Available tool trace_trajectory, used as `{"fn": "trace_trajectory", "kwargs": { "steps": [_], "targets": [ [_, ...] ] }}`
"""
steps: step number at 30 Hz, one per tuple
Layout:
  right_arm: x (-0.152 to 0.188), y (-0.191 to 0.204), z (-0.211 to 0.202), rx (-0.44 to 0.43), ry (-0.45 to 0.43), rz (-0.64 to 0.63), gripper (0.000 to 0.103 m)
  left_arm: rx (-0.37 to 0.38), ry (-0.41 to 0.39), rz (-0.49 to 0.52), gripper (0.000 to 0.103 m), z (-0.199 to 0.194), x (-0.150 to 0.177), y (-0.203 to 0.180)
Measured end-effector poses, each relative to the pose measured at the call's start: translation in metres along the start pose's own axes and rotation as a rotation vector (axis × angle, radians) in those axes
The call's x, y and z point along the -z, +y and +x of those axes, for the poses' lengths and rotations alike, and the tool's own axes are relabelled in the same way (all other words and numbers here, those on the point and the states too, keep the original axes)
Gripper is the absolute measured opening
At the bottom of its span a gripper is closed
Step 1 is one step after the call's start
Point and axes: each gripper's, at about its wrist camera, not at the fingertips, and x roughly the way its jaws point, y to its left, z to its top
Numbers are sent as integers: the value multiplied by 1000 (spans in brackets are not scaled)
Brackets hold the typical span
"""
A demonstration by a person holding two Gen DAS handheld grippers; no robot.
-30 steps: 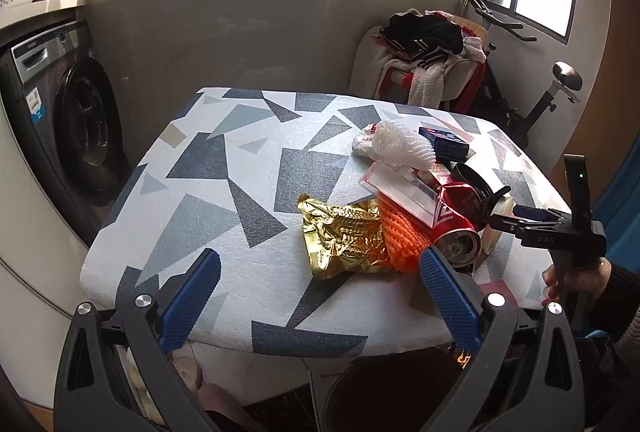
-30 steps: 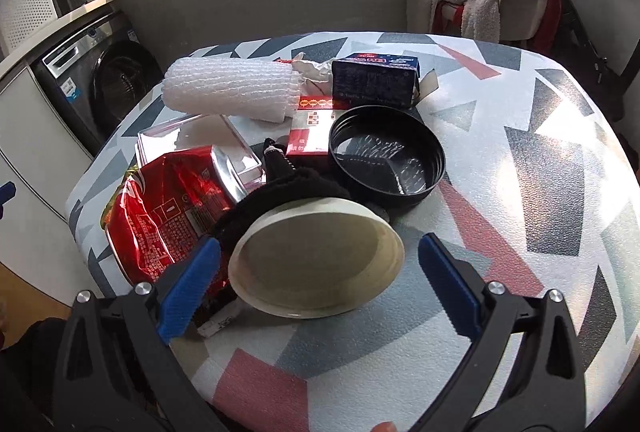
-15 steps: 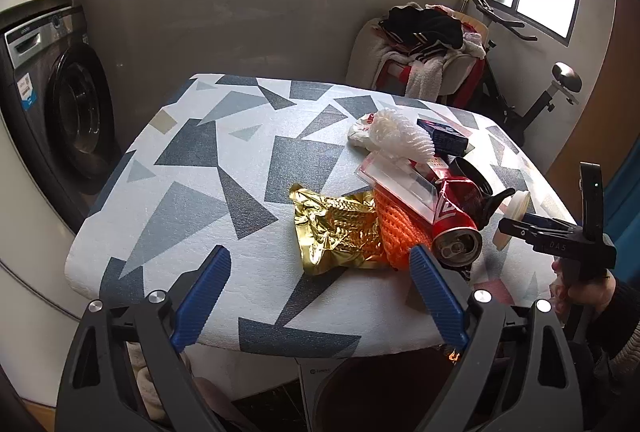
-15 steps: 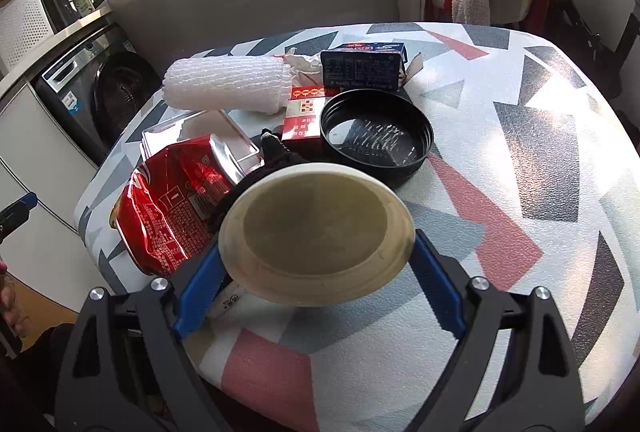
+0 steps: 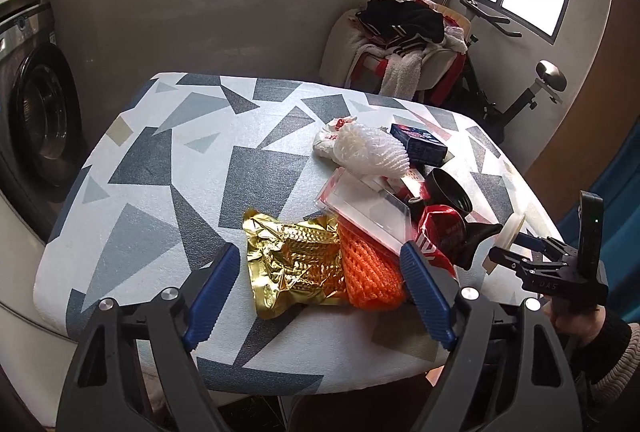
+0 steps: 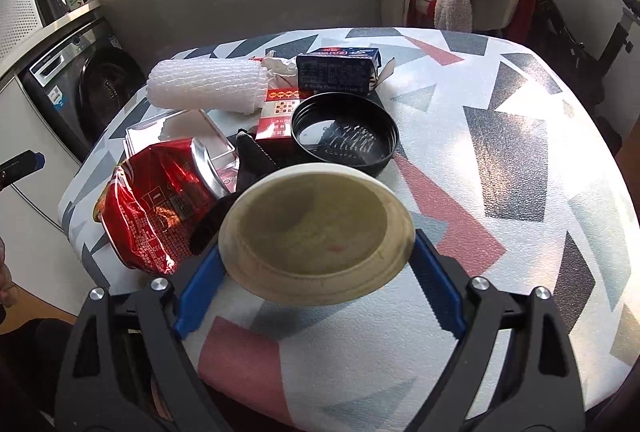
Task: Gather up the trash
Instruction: 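Lift the beige lid with the right gripper while the left gripper grasps the white foam sleeve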
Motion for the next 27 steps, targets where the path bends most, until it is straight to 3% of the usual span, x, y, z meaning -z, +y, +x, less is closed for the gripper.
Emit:
{"fn": "trace_trajectory", "kwargs": {
  "steps": [9, 16, 22, 27],
  "targets": [
    [-17, -14, -36, 17, -85, 46, 88, 47, 25, -36, 79, 21, -23, -3],
    [-26, -16, -49, 13, -121, 54, 88, 157, 70, -164, 67, 61, -58, -8],
    [-23, -11, -52, 19, -124, 33, 88, 94, 83, -166, 67, 106, -91, -25],
    [-17, -16, -54, 23, -115, 52, 88, 21, 139, -207, 69, 150, -95, -26]
  ]
}}
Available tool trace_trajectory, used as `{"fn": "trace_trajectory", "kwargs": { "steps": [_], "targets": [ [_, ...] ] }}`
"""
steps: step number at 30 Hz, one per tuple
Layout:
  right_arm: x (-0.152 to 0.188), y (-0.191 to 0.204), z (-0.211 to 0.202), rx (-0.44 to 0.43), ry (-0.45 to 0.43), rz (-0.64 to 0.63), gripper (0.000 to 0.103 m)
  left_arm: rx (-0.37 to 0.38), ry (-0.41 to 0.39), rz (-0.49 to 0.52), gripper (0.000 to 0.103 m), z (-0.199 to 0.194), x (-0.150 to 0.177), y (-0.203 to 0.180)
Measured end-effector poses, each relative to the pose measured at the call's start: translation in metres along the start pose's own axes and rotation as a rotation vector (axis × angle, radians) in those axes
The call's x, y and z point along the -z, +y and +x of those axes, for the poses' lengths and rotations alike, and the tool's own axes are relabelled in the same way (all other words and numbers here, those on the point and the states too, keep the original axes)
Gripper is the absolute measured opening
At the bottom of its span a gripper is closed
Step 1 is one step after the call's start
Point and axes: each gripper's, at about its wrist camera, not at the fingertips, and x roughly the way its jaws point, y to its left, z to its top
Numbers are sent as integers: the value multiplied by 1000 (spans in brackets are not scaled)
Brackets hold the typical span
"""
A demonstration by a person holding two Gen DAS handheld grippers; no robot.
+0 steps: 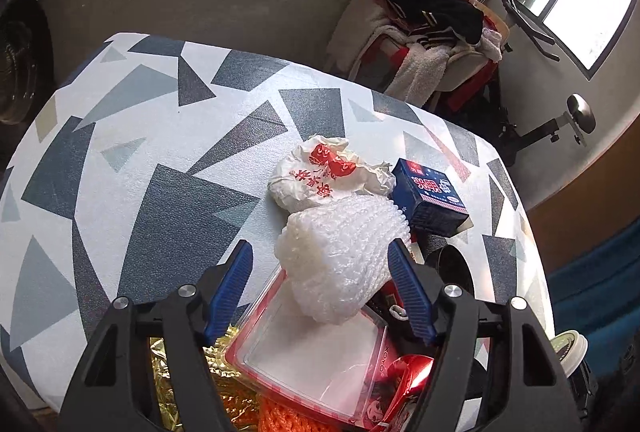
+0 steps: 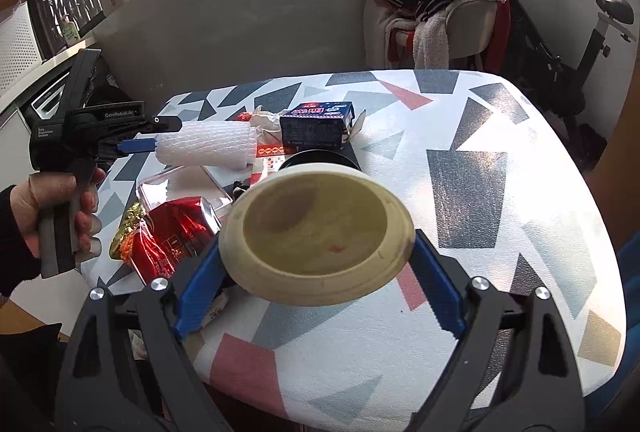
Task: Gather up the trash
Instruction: 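Lift the beige lid with the right gripper while the left gripper grasps the white foam sleeve, then lower the lid and foam sleeve into the brown bin and open both grippers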
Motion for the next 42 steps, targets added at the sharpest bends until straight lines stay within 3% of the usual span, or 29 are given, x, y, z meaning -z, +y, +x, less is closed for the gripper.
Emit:
{"fn": "trace_trajectory", "kwargs": {
  "steps": [3, 4, 5, 8, 17, 22, 30, 33, 36, 42],
  "targets": [
    [3, -2, -2, 2, 2, 0, 88, 51, 15, -85, 67, 12, 2, 9],
    [3, -3, -3, 3, 3, 0, 88, 73, 14, -90, 49, 12, 4, 9],
    [4, -3, -3, 4, 3, 1, 88, 76, 14, -76, 39, 11, 5, 8],
    [4, -4, -6, 6, -1, 2, 88, 93, -18, -14, 33, -5, 7, 5],
    [5, 12, -19, -4, -26, -24, 88, 158, -90, 170, 33, -85, 9, 5],
    [11, 30, -25, -13, -16, -60, 88, 165, -108, 290, 33, -129, 44, 15],
    [23, 58, -37, -34, -9, -108, 88, 221, -102, 285, 33, -185, 116, 41],
    [29, 64, -40, -35, -2, -121, 88, 256, -79, 357, 33, -195, 148, 37],
    [33, 70, -43, -35, 3, -130, 88, 242, -12, 441, 33, -186, 178, 31],
    [41, 75, -49, -31, 8, -136, 88, 303, 49, 416, 33, -165, 209, 34]
  ]
}}
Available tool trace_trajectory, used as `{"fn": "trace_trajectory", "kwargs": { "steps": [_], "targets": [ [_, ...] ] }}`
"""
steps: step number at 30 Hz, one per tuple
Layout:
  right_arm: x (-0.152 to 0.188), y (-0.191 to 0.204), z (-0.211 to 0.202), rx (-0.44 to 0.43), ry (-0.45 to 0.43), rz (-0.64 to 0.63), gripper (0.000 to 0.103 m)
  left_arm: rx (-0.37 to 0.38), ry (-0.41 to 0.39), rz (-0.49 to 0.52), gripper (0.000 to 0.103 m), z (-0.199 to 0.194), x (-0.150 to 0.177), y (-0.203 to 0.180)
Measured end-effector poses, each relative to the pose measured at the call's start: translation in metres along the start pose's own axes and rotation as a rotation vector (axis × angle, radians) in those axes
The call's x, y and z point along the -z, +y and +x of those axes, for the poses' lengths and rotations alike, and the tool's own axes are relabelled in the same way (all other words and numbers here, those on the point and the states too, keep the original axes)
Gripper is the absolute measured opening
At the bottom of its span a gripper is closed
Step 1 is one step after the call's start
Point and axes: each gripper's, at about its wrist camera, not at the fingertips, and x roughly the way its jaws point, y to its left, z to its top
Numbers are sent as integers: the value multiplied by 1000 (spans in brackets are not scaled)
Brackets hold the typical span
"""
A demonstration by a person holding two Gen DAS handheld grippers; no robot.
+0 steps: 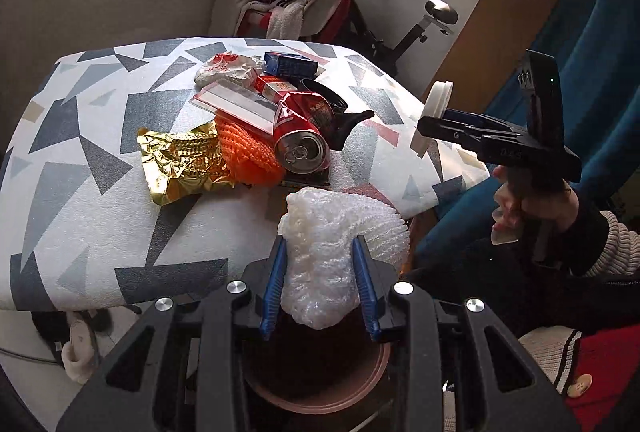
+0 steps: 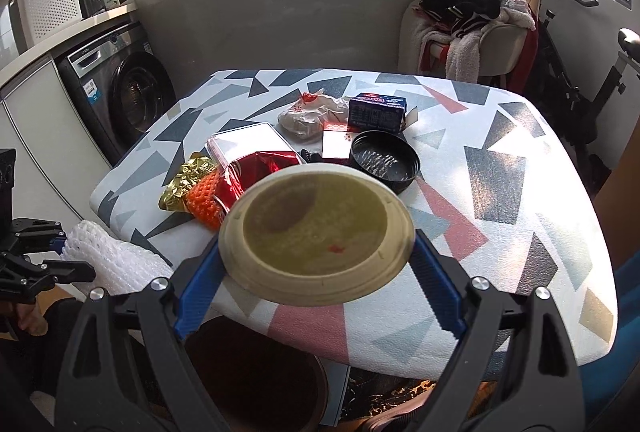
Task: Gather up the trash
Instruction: 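Lower the lid and foam sleeve into the brown bin and open both grippers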
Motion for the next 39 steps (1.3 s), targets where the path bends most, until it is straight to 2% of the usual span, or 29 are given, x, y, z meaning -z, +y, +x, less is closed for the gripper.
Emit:
{"fn": "trace_trajectory", "kwargs": {
  "steps": [4, 7, 9, 12, 13, 15, 17, 20, 23, 27, 39],
  "targets": [
    [7, 2, 0, 5, 14, -11, 88, 7, 22, -13, 33, 14, 8, -4],
    [13, 3, 1, 6, 23, -9, 88, -22, 45, -7, 35, 26, 13, -7],
    [18, 3, 3, 2, 30, -1, 88, -58, 44, -17, 42, 32, 16, -6],
    [28, 6, 7, -4, 49, -1, 88, -73, 28, -48, 55, 34, 22, -4],
    [32, 8, 8, -5, 57, -5, 88, -90, 21, -51, 66, 34, 24, -4],
    [39, 13, 11, -11, 74, -16, 88, -120, 7, -57, 72, 32, 27, -5],
    [47, 18, 15, -18, 92, -24, 88, -164, -7, -65, 83, 28, 31, -5],
    [60, 26, 23, -36, 124, -35, 88, -232, -32, -85, 92, 21, 33, -1],
    [76, 37, 33, -47, 171, -58, 89, -279, -44, -126, 95, 13, 36, 7],
    [94, 52, 43, -76, 218, -81, 89, -304, -50, -186, 96, 6, 40, 20],
    [120, 75, 64, -107, 314, -121, 90, -327, -40, -244, 96, 2, 51, 33]
  ]
}}
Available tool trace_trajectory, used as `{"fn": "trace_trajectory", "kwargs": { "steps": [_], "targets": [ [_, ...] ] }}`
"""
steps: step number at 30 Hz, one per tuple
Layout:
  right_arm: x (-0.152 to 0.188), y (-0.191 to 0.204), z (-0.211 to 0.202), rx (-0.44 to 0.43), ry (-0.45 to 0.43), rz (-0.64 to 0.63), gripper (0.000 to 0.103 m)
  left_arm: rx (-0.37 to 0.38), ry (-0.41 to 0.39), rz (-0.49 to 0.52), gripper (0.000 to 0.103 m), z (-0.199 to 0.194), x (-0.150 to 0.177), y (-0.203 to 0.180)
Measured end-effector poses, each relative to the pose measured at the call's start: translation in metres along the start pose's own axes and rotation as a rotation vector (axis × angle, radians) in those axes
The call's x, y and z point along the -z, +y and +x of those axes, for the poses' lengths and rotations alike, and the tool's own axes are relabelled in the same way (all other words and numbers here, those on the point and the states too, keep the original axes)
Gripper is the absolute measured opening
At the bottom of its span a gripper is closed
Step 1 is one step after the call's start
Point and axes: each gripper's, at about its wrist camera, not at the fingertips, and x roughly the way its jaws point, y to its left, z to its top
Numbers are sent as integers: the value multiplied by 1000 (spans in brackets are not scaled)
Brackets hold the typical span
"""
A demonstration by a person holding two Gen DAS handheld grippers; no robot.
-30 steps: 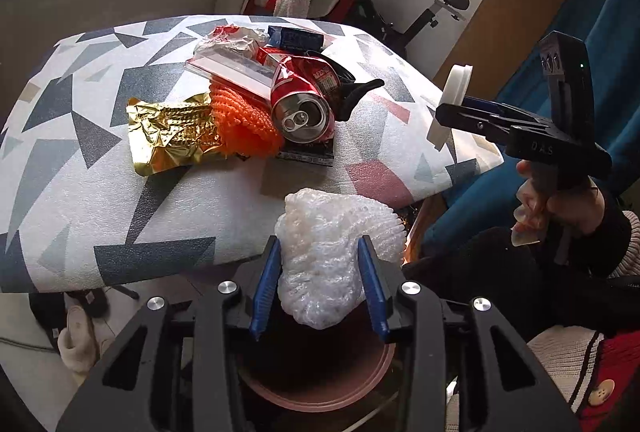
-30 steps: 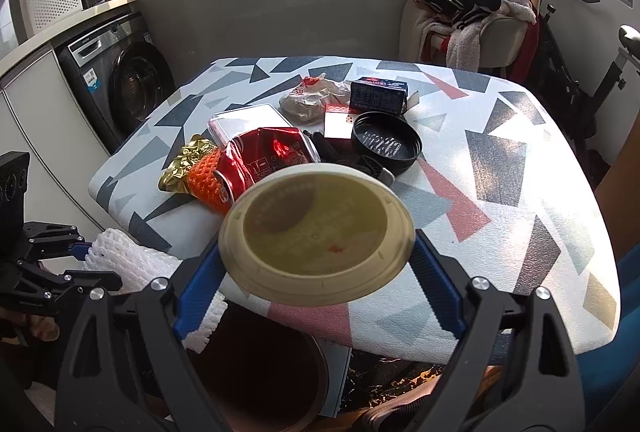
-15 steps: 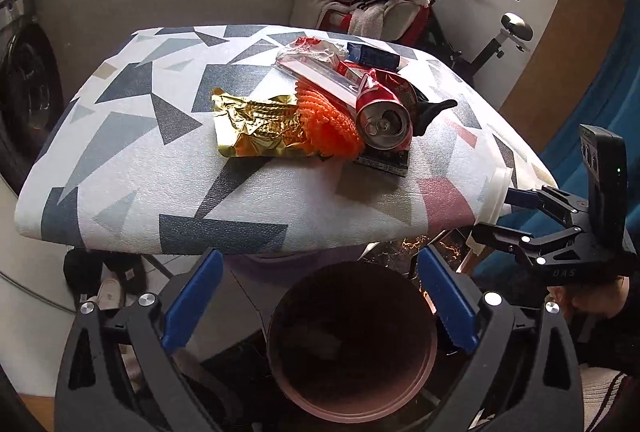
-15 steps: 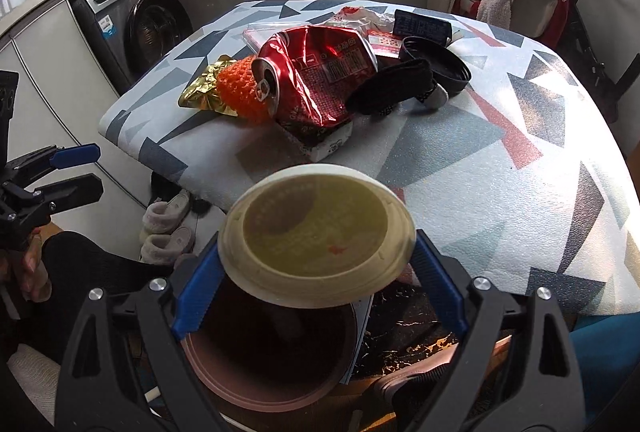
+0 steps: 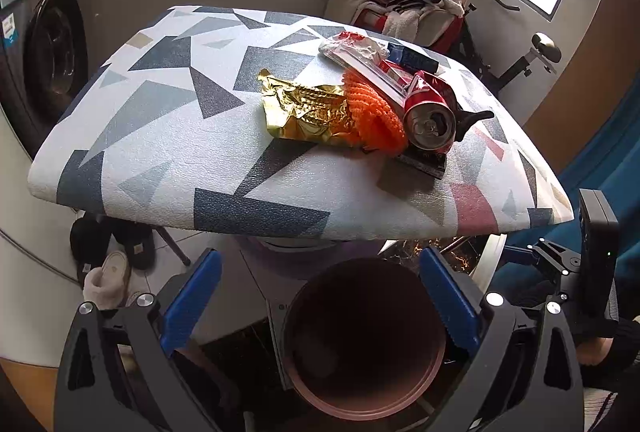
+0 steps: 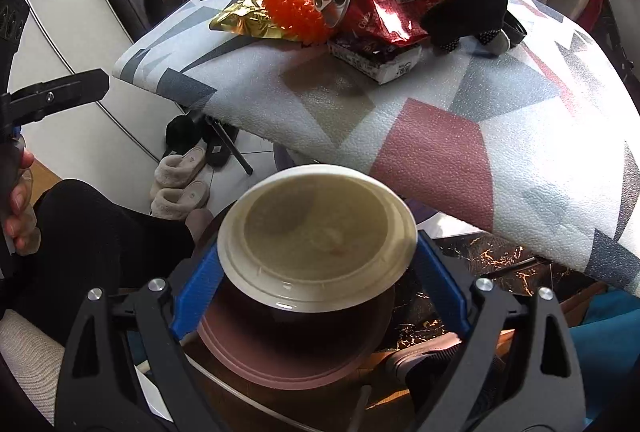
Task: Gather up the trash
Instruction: 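Lower the lid and foam sleeve into the brown bin and open both grippers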
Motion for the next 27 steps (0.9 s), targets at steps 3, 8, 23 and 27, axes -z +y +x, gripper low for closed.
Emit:
{"fn": "trace_trajectory", "kwargs": {
  "steps": [3, 8, 23, 27],
  "targets": [
    [1, 1, 3, 0, 11, 0, 90, 1, 8, -1, 96, 2, 1, 0],
    [2, 1, 4, 1, 14, -1, 94, -2, 13, 6, 96, 3, 3, -3],
    [4, -10, 2, 55, 13, 36, 97, 2, 44, 0, 96, 9, 9, -5],
    [4, -11, 2, 60, 12, 36, 97, 6, 53, 3, 96, 11, 11, -6]
  ]
}}
